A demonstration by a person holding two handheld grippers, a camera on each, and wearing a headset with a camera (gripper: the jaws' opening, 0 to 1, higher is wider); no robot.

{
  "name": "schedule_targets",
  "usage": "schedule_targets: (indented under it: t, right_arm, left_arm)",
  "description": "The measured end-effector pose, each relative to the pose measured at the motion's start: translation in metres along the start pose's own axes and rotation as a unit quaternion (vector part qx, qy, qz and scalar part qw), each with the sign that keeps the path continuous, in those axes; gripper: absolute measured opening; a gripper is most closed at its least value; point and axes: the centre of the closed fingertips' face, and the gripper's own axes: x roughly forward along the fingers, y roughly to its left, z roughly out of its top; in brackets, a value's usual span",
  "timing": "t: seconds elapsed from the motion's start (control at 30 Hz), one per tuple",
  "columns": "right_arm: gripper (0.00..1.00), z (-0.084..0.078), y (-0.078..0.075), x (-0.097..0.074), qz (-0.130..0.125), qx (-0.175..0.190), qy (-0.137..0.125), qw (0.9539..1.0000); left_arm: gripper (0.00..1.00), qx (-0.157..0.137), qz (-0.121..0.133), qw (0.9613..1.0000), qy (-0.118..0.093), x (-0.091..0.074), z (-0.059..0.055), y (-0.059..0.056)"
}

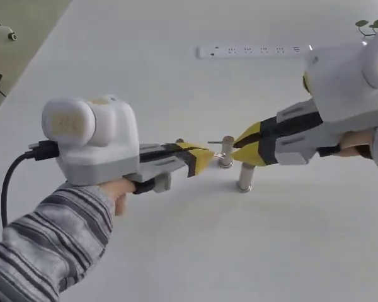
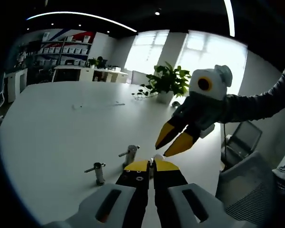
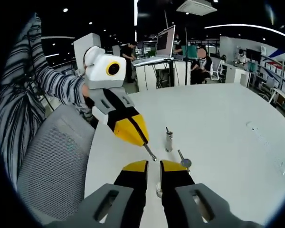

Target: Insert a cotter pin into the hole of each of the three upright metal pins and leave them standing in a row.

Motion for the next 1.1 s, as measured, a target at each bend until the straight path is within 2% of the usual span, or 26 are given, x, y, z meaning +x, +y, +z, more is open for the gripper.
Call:
schedule_targets:
  t: [0.03, 0.07, 0.13, 0.3, 0.5, 0.7, 0.9, 1.03, 1.1]
  right_arm:
    - [0.06, -0.001, 0.005, 0.0, 0.014, 0.015, -0.002, 0.9998]
    - [0.07, -0.002, 0.005, -0.001, 0.016, 0.023, -0.003, 0.9996]
    - [0.08, -0.004, 0.01, -0.002, 0.033, 0.036, -0.008, 0.9988]
    - [0.12, -0.007, 0.02, -0.003, 0.056, 0.047, -0.015, 0.9972]
    - [0.12, -0.016, 0.033, -0.002, 0.085, 0.051, -0.009, 0.995]
    - [0.09, -0.014, 0.047, -0.002, 0.115, 0.057, -0.014, 0.9916]
    - [0.03, -0.011, 0.055, -0.002, 0.132, 0.053, -0.018, 0.9897]
    - [0.0, -0.009, 0.059, -0.003, 0.132, 0.049, -0.014, 0.99]
    - [0.0, -0.009, 0.061, -0.004, 0.13, 0.032, -0.011, 0.991]
  left_arm:
    - [0.0, 0.009, -0.009, 0.9999, -0.005, -0.001, 0.002, -0.004]
    - [0.0, 0.009, -0.013, 0.9999, -0.006, -0.001, 0.002, -0.005]
    - [0.0, 0.027, -0.025, 0.9993, -0.002, -0.003, 0.001, -0.009]
    - [0.0, 0.044, -0.058, 0.9973, -0.002, -0.006, 0.0, -0.022]
    - [0.0, 0.046, -0.079, 0.9958, -0.002, -0.009, -0.001, -0.031]
    - [0.0, 0.041, -0.107, 0.9934, -0.006, -0.013, 0.0, -0.043]
    - [0.0, 0.04, -0.119, 0.9921, -0.003, -0.014, -0.002, -0.049]
    - [0.0, 0.035, -0.123, 0.9918, -0.004, -0.014, -0.002, -0.051]
    - [0.0, 0.037, -0.124, 0.9917, -0.001, -0.014, -0.003, -0.051]
